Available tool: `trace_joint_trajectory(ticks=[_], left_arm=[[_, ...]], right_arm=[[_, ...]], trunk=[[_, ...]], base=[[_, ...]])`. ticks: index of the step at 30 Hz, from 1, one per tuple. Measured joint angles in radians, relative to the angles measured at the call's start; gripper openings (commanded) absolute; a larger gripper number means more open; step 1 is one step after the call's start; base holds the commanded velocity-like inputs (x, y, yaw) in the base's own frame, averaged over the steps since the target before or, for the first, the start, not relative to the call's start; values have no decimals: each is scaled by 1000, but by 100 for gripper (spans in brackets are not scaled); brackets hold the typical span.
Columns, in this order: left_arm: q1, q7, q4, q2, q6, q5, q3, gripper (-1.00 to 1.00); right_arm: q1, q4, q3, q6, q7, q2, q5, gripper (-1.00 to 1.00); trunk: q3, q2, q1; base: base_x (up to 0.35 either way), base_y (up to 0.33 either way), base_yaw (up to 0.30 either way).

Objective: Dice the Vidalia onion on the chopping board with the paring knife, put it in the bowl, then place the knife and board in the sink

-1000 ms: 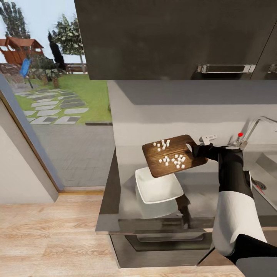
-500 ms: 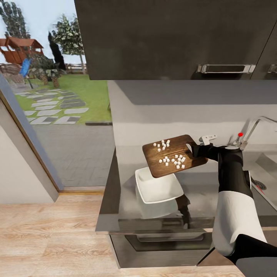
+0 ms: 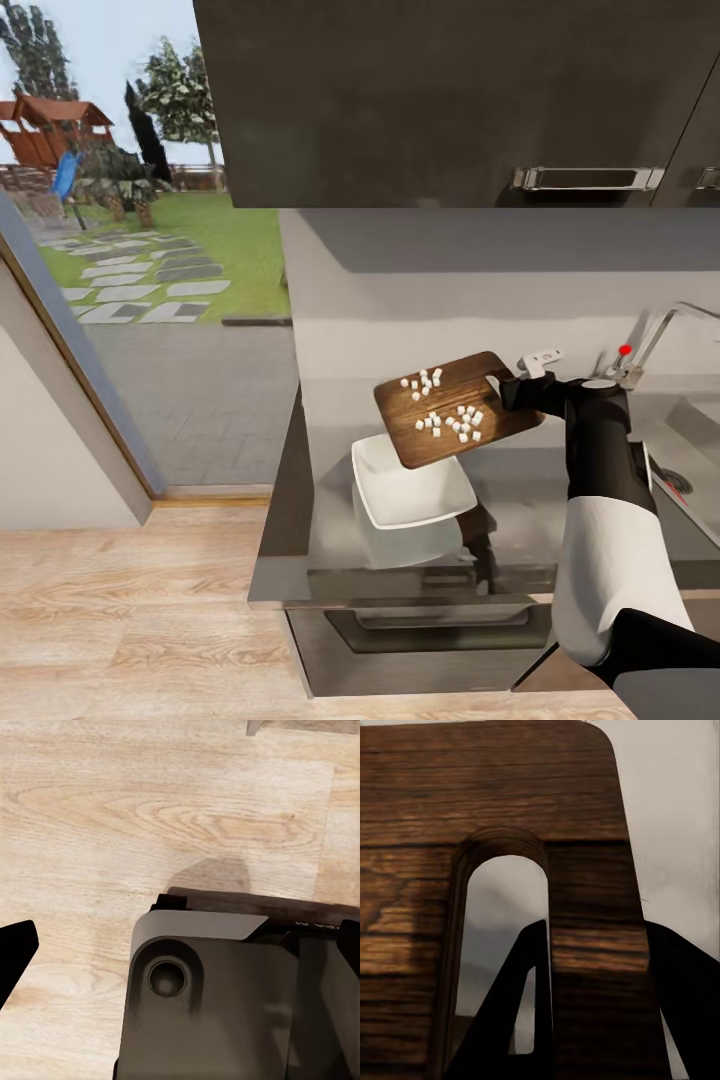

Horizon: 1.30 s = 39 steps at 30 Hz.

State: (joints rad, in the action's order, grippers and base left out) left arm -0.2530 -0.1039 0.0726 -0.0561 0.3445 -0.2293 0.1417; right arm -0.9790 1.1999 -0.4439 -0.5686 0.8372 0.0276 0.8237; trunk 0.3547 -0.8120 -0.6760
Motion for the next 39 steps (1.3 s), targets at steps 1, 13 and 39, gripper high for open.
trace_joint_trajectory(ticks=[1,13,39], left_arm=[[0,0,0,0,0,0,0,100],[0,0,0,0,0,0,0,100],[0,1,0,-2,0,0,0,100]], right_arm=[[0,0,3,2,0,0,2,-100],[0,4,73,7,-19,0,7,-100],[0,11,74,7,-22,-1,8,-100]], trunk=[[0,0,0],[0,0,0],[0,0,0]], base=[[0,0,0],[0,0,0],[-45,0,0]])
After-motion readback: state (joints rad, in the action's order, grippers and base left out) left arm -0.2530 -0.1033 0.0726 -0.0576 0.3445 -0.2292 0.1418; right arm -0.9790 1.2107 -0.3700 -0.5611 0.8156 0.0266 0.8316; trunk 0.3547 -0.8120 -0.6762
